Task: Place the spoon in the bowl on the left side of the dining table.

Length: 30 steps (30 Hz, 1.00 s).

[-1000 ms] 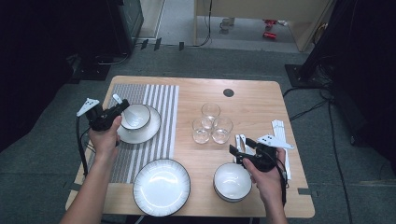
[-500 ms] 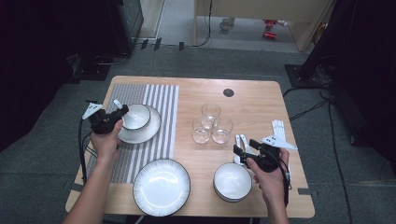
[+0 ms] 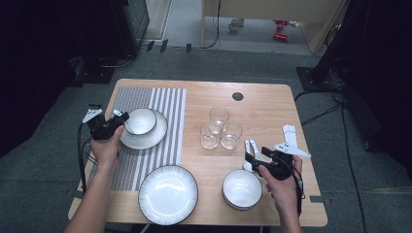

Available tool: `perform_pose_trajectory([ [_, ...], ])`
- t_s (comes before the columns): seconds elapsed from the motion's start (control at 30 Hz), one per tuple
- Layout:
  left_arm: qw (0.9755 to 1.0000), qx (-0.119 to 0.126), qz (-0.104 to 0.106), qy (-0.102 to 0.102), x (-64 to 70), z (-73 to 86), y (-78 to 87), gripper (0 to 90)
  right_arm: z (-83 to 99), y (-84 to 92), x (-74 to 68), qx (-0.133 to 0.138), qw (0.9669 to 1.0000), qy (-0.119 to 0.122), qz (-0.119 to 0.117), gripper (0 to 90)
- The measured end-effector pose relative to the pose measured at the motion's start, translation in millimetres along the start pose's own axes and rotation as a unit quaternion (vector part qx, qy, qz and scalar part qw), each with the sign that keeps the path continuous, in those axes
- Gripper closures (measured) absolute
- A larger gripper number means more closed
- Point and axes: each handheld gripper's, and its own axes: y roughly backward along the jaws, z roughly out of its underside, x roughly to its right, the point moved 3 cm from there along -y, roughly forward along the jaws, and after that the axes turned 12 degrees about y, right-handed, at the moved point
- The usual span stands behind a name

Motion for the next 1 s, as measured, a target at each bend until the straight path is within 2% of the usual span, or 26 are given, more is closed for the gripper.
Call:
perform_pose_trajectory([
  [0.03, 1.0, -0.003, -0.006, 0.004, -1.2, -0.3, 0.1, 60.5, 0.1, 0.5, 0.7, 0.0, 1.0, 0.0, 0.001, 25.0],
  [0.13, 0.9997, -0.011, -0.016, 0.018, -5.0, -1.9, 1.4, 54.2, 0.3, 2.9, 3.1, 0.002, 1.0, -0.002, 0.003, 25.0],
  [0.27, 0.9993, -0.013, -0.026, 0.024, -7.4, -0.8, 5.8, 52.4, 1.2, 5.8, 6.3, 0.003, 1.0, -0.005, 0.007, 24.9],
  [0.37, 0.9989, -0.009, -0.035, 0.028, -7.9, 0.6, 9.0, 64.0, 2.3, 7.1, 8.1, 0.002, 0.9999, -0.008, 0.009, 24.9],
  [0.43, 0.9991, -0.006, -0.027, 0.031, -7.6, 0.3, 9.2, 73.0, 2.4, 7.3, 8.4, 0.002, 0.9999, -0.008, 0.01, 25.0],
  [0.53, 0.9995, -0.005, -0.021, 0.024, -5.7, -0.1, 6.7, 79.1, 2.1, 7.5, 8.5, 0.003, 0.9999, -0.008, 0.01, 25.2],
  [0.7, 0.9995, -0.003, -0.026, 0.014, -2.5, 0.4, -0.5, 80.6, 3.3, 7.9, 9.6, 0.002, 0.9999, -0.011, 0.012, 25.2],
  [0.93, 0.9993, 0.002, -0.034, 0.014, 0.8, -1.3, -14.1, 77.4, 9.1, 13.3, 14.1, 0.001, 0.9996, -0.02, 0.022, 25.6],
  [1.0, 0.9995, 0.002, -0.029, 0.014, 2.7, -0.7, -18.0, 77.4, 11.2, 15.9, 16.0, 0.001, 0.9993, -0.023, 0.029, 25.7],
])
